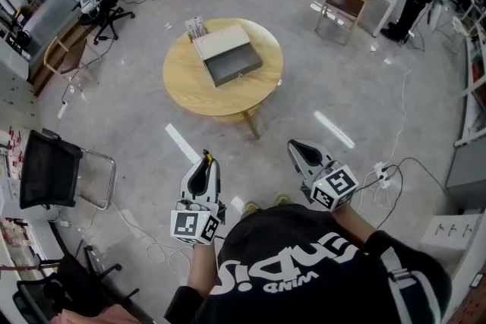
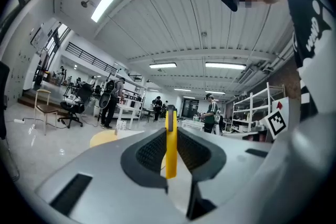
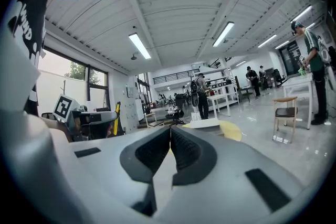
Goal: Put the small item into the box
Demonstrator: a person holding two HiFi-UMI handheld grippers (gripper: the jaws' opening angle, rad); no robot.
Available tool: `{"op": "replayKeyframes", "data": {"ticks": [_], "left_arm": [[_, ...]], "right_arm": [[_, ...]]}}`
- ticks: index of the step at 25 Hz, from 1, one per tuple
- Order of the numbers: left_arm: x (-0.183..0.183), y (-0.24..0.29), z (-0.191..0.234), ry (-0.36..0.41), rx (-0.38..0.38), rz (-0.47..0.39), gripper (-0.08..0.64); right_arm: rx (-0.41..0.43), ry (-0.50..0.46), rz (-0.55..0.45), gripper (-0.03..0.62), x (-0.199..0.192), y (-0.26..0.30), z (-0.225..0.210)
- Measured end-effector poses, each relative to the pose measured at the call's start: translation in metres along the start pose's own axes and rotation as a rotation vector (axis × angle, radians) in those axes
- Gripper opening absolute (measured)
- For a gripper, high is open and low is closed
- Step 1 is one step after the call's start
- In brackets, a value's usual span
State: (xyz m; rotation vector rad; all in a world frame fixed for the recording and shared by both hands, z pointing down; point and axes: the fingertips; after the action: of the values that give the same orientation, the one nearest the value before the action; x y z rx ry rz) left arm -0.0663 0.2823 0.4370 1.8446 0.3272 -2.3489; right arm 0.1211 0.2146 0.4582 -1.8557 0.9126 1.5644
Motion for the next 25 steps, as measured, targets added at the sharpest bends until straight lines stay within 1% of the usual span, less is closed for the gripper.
{"op": "replayKeyframes", "data": {"ticks": [4, 9, 13, 19, 25], "left_arm": [[0.001, -0.001, 0.009, 0.032, -0.021, -0.001, 0.066], [0.002, -0.001, 0.018, 0.034, -0.057, -0.001, 0.066], [0.006, 0.002, 0.026, 0.028, -0.073, -0.007, 0.066], [0.002, 0.023, 0.032, 0.019, -0.076, -0.017, 0.066], [0.001, 0.052, 0.045, 0.018, -0.06, -0.021, 0.066]], "right_arm": [[-0.029, 0.006, -0.032, 0.004, -0.001, 0.003, 0.004], [-0.089, 0.035, -0.037, 0.004, -0.017, -0.002, 0.008], [-0.121, 0.001, -0.024, 0.005, -0.016, 0.001, 0.012], [-0.147, -0.023, -0.028, 0.005, -0.013, 0.009, -0.007], [-0.145, -0.015, -0.029, 0.004, -0.015, 0.034, -0.031]]}}
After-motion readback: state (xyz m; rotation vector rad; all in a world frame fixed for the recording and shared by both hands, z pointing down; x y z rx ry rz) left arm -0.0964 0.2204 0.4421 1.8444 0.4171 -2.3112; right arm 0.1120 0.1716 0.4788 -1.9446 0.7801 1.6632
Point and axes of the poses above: the fingertips, and each gripper's own axes: y forward along the fingers, z to its left, x out of its top, and after that the axes turned 6 degrees about -z, right-handed
